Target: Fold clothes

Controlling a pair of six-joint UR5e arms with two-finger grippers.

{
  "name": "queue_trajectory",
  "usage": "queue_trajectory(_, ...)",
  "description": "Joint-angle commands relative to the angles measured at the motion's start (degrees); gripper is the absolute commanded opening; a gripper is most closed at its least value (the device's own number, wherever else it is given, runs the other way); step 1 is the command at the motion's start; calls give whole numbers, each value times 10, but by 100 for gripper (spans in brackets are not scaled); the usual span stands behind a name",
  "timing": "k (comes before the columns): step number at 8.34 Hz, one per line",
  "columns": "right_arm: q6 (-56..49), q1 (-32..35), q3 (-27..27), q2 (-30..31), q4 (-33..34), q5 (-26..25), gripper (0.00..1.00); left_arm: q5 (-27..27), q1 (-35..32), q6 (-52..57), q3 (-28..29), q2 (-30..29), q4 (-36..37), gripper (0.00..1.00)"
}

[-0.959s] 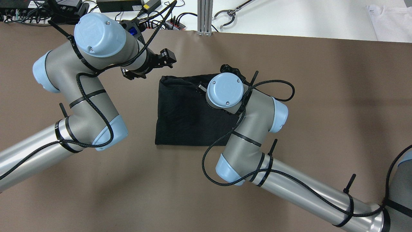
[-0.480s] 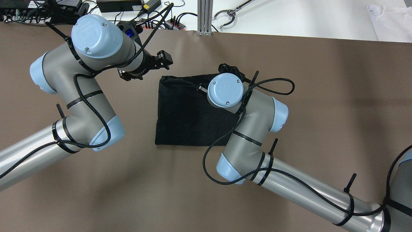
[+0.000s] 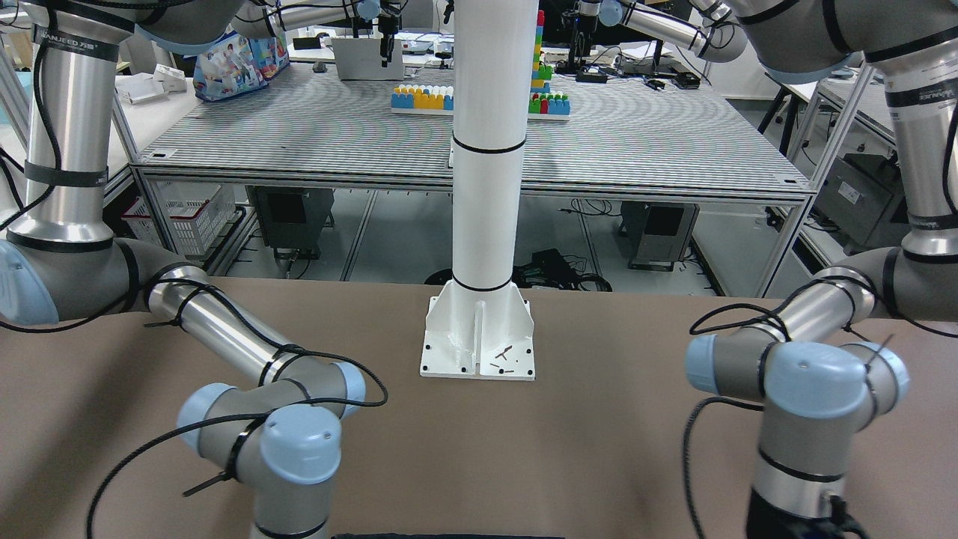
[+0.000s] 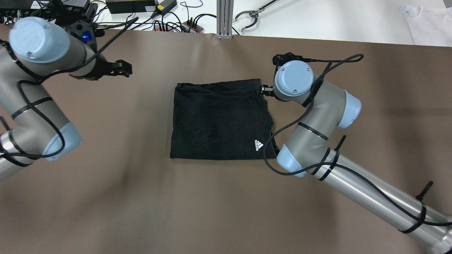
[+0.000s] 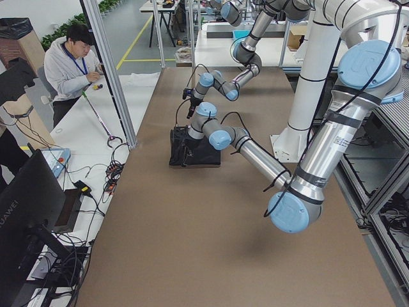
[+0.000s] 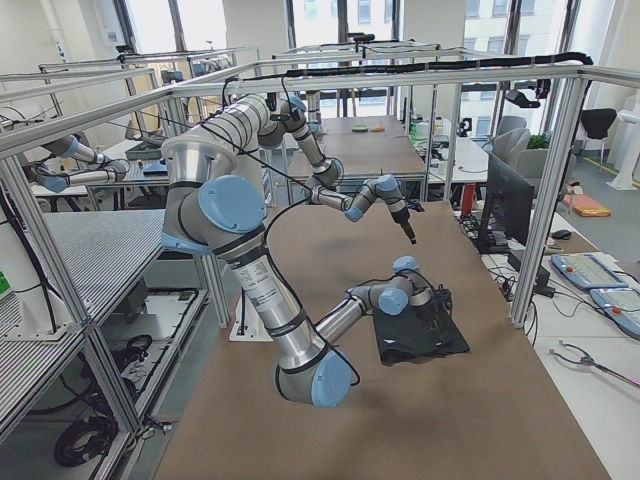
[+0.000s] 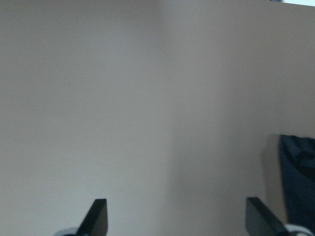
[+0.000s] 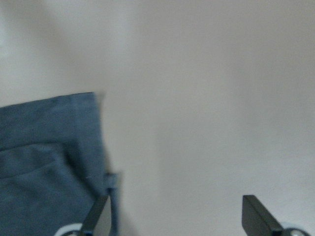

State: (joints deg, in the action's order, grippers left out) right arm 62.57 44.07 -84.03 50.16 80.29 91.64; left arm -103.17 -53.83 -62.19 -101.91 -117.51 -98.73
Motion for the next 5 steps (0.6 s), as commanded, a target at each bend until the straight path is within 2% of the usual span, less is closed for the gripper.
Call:
queue_trajectory(1, -221, 91, -33, 108, 2, 1, 94, 0, -113, 243, -24, 124, 0, 100)
queue_trajectory(4, -464, 233, -113, 250, 3, 1, 94, 2, -243, 479, -15, 194, 4, 100)
queue_trajectory(5, -528, 275, -128, 286, 2, 0, 94, 2, -292, 543, -8, 200, 9, 100)
